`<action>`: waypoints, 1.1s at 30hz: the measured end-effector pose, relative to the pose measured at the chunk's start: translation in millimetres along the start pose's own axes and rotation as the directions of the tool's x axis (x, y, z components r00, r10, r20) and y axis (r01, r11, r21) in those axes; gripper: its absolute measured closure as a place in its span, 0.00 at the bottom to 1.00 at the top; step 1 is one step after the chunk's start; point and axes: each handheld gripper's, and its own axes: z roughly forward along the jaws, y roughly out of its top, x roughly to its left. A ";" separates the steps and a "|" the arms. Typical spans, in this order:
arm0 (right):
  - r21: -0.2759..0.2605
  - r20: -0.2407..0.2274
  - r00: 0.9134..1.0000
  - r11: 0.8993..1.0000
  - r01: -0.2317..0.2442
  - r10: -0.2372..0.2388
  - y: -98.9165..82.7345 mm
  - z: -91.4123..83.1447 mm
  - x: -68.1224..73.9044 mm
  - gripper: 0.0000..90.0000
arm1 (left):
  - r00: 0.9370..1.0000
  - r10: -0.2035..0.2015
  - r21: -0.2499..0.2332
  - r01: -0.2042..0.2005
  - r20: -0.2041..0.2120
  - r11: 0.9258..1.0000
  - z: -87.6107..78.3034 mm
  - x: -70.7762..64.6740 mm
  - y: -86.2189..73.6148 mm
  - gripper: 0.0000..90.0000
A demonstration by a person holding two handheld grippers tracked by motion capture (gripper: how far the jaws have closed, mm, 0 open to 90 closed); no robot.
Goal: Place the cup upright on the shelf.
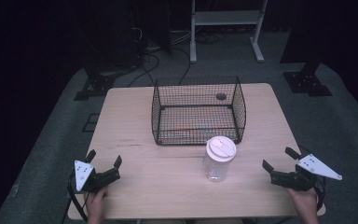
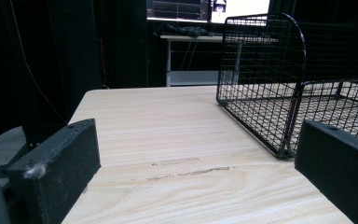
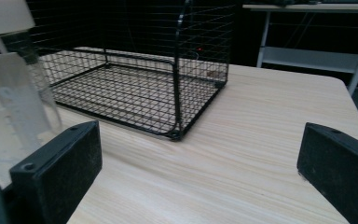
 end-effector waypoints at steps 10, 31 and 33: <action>-0.012 -0.044 0.998 0.999 0.043 -0.044 12.3 -3.6 14.9 0.00 | 1.000 0.000 0.002 0.000 -0.002 1.000 0.1 0.1 0.0 0.00; -0.031 -0.145 0.981 0.992 0.122 -0.125 27.7 -2.3 54.1 0.00 | 1.000 -0.001 0.002 0.001 -0.001 1.000 0.1 0.2 0.0 0.00; -0.031 -0.151 0.980 0.991 0.129 -0.132 27.7 -1.7 56.8 0.00 | 1.000 -0.001 0.001 0.001 -0.001 1.000 0.0 0.1 0.0 0.00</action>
